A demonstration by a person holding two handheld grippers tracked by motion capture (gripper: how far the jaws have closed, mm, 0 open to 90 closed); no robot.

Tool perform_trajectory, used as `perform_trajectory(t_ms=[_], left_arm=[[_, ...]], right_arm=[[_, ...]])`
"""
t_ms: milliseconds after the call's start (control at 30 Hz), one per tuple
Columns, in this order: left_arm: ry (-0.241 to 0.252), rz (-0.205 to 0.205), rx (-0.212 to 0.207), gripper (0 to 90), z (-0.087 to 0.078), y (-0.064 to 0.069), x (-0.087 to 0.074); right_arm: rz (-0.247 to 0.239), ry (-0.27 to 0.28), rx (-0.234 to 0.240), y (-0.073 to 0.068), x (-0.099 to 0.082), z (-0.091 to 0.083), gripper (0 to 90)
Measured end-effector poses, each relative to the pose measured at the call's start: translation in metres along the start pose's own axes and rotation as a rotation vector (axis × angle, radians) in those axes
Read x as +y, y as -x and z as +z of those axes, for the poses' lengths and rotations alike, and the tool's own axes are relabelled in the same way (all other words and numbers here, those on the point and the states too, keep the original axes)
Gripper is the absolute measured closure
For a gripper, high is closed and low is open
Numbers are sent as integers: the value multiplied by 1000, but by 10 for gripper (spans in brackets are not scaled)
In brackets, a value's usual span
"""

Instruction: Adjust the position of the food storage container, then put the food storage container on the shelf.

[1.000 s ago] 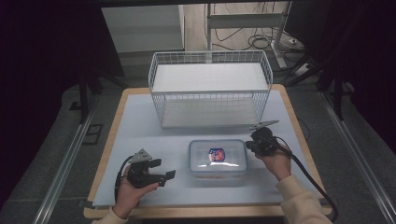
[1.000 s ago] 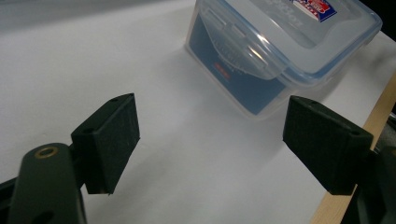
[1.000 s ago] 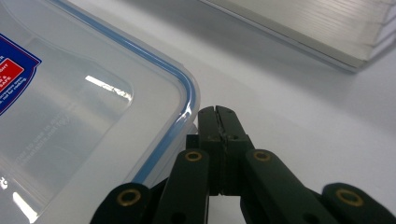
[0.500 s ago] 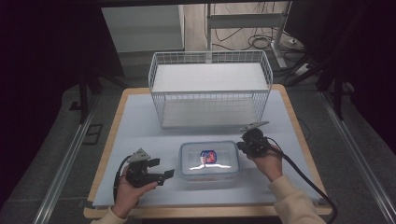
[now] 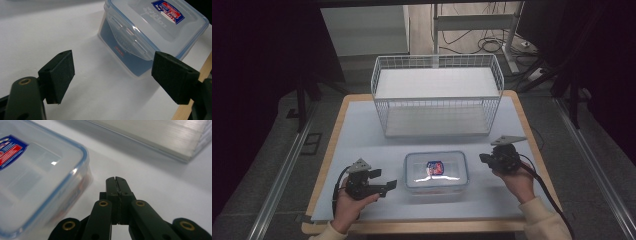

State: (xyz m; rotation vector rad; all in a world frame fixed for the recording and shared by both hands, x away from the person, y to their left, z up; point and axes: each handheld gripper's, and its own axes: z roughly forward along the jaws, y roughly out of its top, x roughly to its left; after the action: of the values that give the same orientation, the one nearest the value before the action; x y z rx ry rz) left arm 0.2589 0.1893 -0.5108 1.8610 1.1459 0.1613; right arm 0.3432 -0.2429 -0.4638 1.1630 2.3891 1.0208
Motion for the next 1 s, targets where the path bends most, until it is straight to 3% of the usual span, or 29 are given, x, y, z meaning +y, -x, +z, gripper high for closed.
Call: perform_trajectory(t_ms=[233,400,600,700,833,1000], left_arm=[[12,-14,-7,184,-1,-2,6],[17,-48,-39,183,-2,-2,7],[18,-59,-67,184,-1,1,10],[8,-68,-87,184,0,1,10],[10,-110,-119,186,2,0,11],[-2,-129,-136,194,7,1,16]], right_arm=[[65,64,114,11,-26,-19,895],[57,90,198,5,-34,-25,646],[123,109,242,1,-41,-23,296],[132,103,273,0,-41,-20,260],[169,112,324,-3,-40,-15,200],[204,101,346,-9,-34,-4,188]])
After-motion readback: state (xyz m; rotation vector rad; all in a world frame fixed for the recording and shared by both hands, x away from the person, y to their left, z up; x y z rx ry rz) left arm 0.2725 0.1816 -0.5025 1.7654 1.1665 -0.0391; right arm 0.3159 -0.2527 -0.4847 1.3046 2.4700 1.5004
